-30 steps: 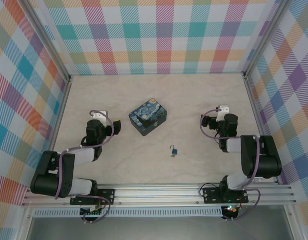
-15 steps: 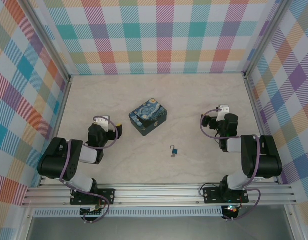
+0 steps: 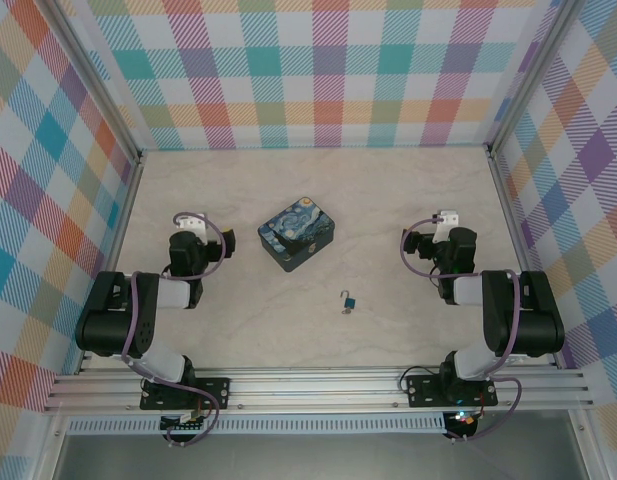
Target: Unlock the padlock with the key
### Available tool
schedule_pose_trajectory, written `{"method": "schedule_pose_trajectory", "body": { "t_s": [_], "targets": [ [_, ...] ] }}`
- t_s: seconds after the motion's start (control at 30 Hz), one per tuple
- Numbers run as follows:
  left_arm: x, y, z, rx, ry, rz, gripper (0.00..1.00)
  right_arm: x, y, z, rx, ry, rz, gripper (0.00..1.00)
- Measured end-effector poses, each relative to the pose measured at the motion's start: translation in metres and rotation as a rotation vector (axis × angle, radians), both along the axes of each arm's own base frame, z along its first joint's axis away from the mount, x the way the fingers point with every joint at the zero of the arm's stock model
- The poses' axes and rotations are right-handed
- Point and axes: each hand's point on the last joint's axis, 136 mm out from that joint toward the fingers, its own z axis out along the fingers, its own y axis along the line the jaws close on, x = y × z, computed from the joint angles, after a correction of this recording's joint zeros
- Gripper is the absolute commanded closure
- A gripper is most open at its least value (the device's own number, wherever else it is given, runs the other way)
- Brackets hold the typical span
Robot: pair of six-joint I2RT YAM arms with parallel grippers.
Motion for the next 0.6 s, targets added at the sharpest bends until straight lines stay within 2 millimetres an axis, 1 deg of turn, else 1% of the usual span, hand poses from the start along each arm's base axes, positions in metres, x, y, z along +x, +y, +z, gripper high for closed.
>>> {"method": "schedule_pose_trajectory", "body": {
  "t_s": [0.1, 0.6],
  "targets": [
    [-0.0015, 0.0001, -0.0036, -0.002, 0.016, 0.001, 0.0, 0.0, 0.0001, 0.0, 0.0, 0.0, 0.0, 0.0],
    [-0.0021, -0.0013, -0.0049, -0.005, 0.022, -0.006, 0.0, -0.0004, 0.003, 0.0002, 0.006, 0.0, 0.016, 0.0]
  ]
}}
